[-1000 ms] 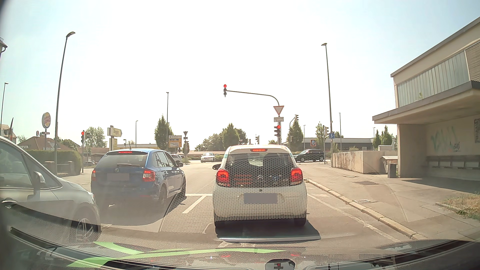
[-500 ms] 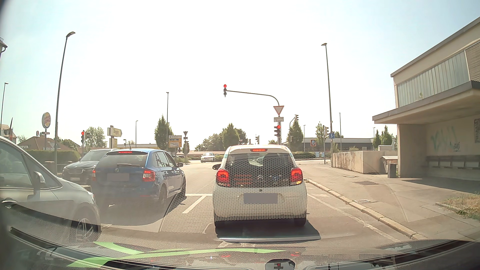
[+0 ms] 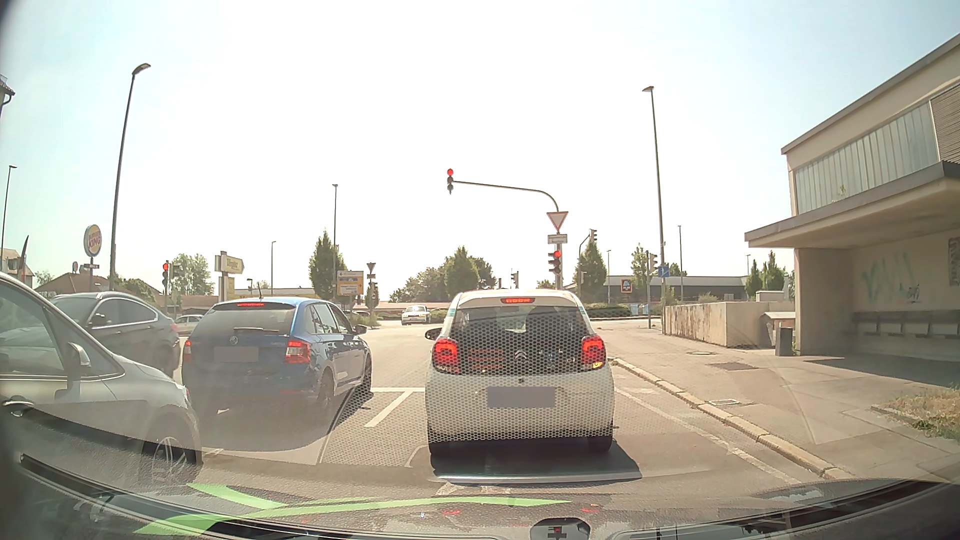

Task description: Follow the waypoints while adhering to traffic rules and regulations

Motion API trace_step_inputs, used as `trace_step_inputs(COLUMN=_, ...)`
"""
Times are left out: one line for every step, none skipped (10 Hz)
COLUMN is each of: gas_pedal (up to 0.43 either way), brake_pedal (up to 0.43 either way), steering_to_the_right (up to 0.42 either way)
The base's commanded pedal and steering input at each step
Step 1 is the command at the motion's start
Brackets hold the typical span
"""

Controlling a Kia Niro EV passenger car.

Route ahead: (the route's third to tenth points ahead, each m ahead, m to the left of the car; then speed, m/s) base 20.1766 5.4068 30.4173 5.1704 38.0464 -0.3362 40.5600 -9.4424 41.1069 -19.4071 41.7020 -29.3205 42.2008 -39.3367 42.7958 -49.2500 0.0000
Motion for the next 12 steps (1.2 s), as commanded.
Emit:
trace_step_inputs(gas_pedal=0.0, brake_pedal=0.256, steering_to_the_right=0.025)
trace_step_inputs(gas_pedal=0.0, brake_pedal=0.256, steering_to_the_right=0.026)
trace_step_inputs(gas_pedal=0.0, brake_pedal=0.256, steering_to_the_right=0.025)
trace_step_inputs(gas_pedal=0.0, brake_pedal=0.256, steering_to_the_right=0.025)
trace_step_inputs(gas_pedal=0.0, brake_pedal=0.256, steering_to_the_right=0.025)
trace_step_inputs(gas_pedal=0.0, brake_pedal=0.25, steering_to_the_right=0.025)
trace_step_inputs(gas_pedal=0.0, brake_pedal=0.256, steering_to_the_right=0.025)
trace_step_inputs(gas_pedal=0.0, brake_pedal=0.256, steering_to_the_right=0.025)
trace_step_inputs(gas_pedal=0.0, brake_pedal=0.25, steering_to_the_right=0.024)
trace_step_inputs(gas_pedal=0.0, brake_pedal=0.256, steering_to_the_right=0.023)
trace_step_inputs(gas_pedal=0.0, brake_pedal=0.256, steering_to_the_right=0.022)
trace_step_inputs(gas_pedal=0.0, brake_pedal=0.25, steering_to_the_right=0.02)
